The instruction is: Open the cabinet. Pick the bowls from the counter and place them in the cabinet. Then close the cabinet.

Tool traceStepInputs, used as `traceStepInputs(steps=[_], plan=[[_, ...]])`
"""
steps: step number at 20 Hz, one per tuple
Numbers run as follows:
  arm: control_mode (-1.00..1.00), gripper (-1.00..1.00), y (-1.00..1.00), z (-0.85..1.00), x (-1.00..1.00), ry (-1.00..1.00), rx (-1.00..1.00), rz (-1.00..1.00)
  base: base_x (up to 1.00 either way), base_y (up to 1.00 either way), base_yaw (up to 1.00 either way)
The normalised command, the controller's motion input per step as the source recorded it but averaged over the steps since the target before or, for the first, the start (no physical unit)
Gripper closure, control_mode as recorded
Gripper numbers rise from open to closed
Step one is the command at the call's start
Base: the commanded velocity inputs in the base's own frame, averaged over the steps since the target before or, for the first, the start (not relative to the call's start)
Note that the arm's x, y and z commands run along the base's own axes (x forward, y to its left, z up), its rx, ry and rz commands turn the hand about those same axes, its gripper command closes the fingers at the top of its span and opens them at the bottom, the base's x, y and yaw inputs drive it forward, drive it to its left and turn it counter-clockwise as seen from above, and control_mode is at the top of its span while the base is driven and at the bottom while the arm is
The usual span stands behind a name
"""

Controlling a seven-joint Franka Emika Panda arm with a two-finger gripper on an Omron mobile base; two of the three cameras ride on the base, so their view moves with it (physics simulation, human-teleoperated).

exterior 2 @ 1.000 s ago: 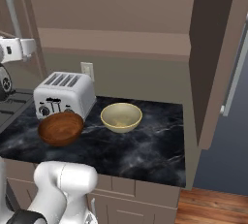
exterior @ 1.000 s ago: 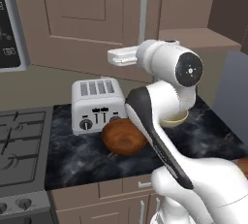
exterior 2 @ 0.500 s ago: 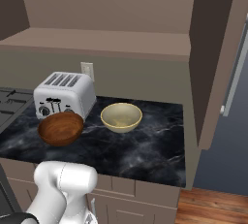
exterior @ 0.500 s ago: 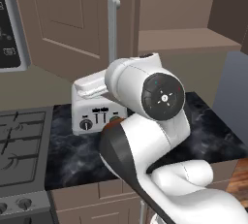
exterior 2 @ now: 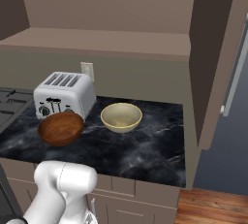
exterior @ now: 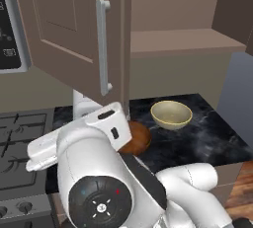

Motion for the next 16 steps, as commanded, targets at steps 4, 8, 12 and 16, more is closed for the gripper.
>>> traceStepInputs(steps=[4,8,12,16], plan=[[-1.00,-1.00,-0.46,0.26,-1.00,0.00,0.16,0.00,0.00,0.00,0.00],[-1.00,-1.00,-0.95,0.67,-1.00,0.00,0.17,0.00,0.00,0.00,0.00],[-1.00,-1.00,-1.00,0.30,-0.60,0.00,0.23,0.02,0.00,0.00,0.00],[-1.00,-1.00,-1.00,0.03,-0.28,0.00,0.32,0.14,0.00,0.00,0.00]])
